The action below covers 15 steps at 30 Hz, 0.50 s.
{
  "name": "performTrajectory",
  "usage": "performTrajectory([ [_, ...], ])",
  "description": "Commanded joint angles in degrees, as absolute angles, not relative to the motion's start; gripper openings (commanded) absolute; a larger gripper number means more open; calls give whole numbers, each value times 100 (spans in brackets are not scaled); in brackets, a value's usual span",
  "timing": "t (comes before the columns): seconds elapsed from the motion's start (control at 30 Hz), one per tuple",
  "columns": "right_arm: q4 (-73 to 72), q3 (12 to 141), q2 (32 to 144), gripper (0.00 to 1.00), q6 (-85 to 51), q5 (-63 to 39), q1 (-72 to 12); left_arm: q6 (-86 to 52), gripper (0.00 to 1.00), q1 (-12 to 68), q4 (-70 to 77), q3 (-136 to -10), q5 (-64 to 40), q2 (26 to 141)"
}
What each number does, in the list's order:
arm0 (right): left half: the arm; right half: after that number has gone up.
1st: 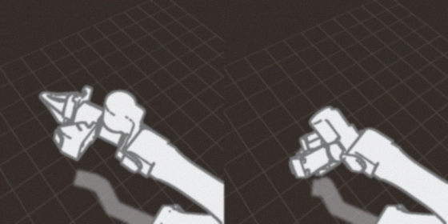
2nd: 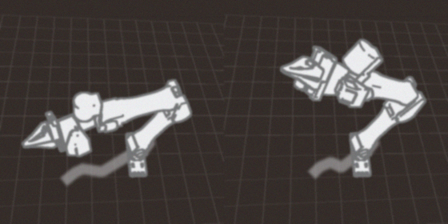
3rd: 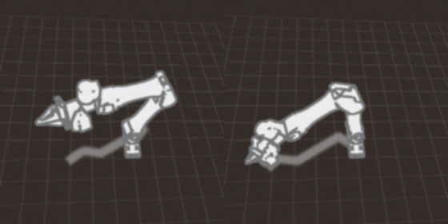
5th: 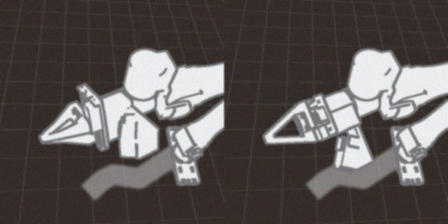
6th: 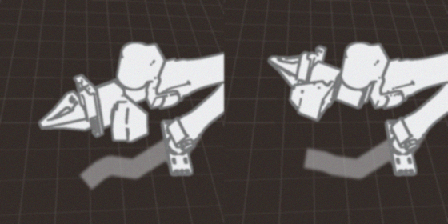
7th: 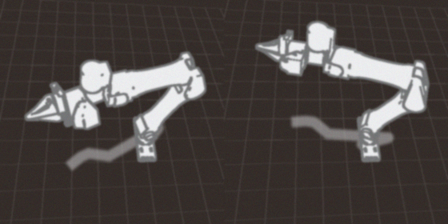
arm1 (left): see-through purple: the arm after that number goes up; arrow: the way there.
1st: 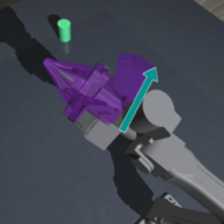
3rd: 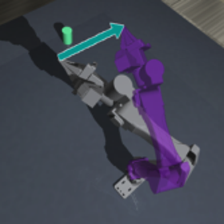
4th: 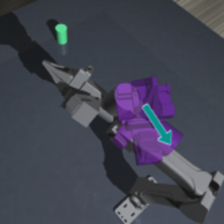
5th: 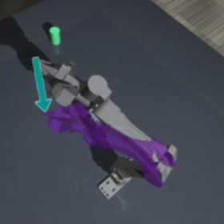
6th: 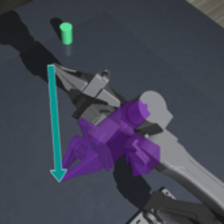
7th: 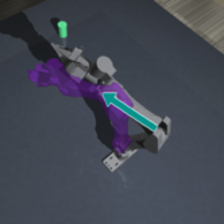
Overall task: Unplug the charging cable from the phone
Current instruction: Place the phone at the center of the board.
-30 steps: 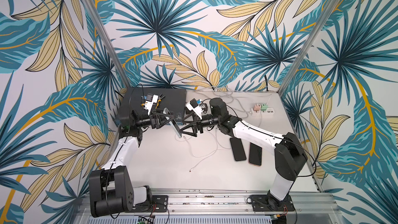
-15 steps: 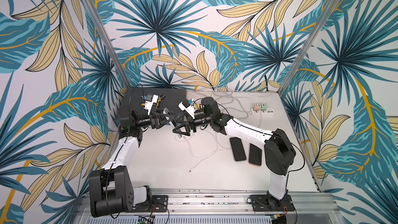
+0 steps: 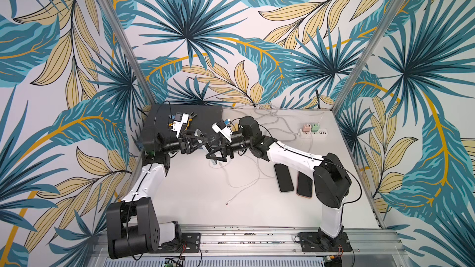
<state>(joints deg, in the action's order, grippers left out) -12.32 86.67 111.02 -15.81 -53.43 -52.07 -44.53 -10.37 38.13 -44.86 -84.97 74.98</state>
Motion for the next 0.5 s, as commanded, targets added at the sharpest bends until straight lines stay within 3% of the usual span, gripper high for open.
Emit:
performTrajectory([
  [0.0, -1599, 8602, 11161, 70, -1597, -5500, -5232, -4526, 48, -1072, 4041, -4465, -8578, 7352],
  [0.3, -1711, 8526, 11136, 53, -1607, -5564, -5230, -4520, 52, -1072, 4052, -4465, -8578, 7365],
  [0.47, -1810, 8410, 11087, 47, -1660, -5571, -5237, -4507, 63, -1072, 4081, -4456, -8603, 7363],
])
